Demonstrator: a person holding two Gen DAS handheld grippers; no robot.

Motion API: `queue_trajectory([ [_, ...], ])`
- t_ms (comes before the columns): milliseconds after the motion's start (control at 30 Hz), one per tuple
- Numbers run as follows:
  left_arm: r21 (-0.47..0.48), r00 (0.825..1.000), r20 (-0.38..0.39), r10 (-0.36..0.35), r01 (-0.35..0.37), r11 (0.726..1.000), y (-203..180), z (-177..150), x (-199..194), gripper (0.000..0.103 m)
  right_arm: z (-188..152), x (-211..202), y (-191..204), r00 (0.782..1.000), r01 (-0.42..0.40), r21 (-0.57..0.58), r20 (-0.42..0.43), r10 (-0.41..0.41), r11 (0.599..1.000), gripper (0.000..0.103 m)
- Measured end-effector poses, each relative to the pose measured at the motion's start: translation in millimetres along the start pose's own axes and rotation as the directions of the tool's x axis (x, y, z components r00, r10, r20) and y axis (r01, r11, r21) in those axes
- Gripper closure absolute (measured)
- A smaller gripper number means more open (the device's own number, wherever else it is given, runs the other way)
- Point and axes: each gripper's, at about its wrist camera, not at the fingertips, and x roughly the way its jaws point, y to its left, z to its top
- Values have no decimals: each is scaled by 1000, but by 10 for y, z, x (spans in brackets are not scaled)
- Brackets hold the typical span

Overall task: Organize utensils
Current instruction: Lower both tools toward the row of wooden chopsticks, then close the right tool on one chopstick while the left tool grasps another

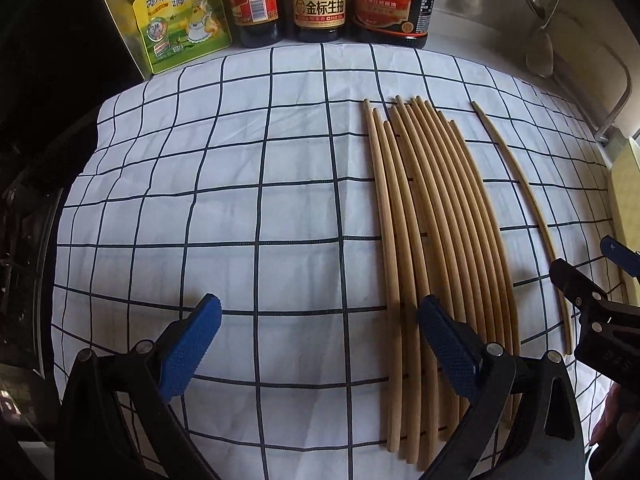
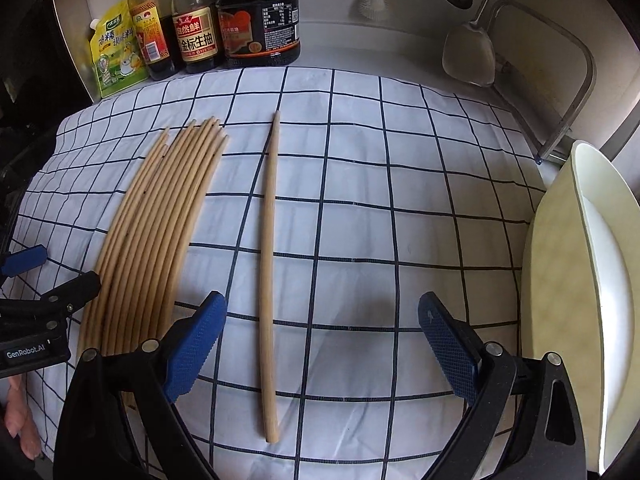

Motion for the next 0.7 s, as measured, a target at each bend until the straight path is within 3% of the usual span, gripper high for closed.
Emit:
queue_trajectory([
  [233,12,999,1,34,-34,999,-7,-12,44,6,-55,17,-16,1000,-4,0,-2,4,1000,16],
  [700,-18,998,47,35,-34,999,115,-6,-1,5,-81,-4,-19,1000,19,1,5,-19,1000,16],
])
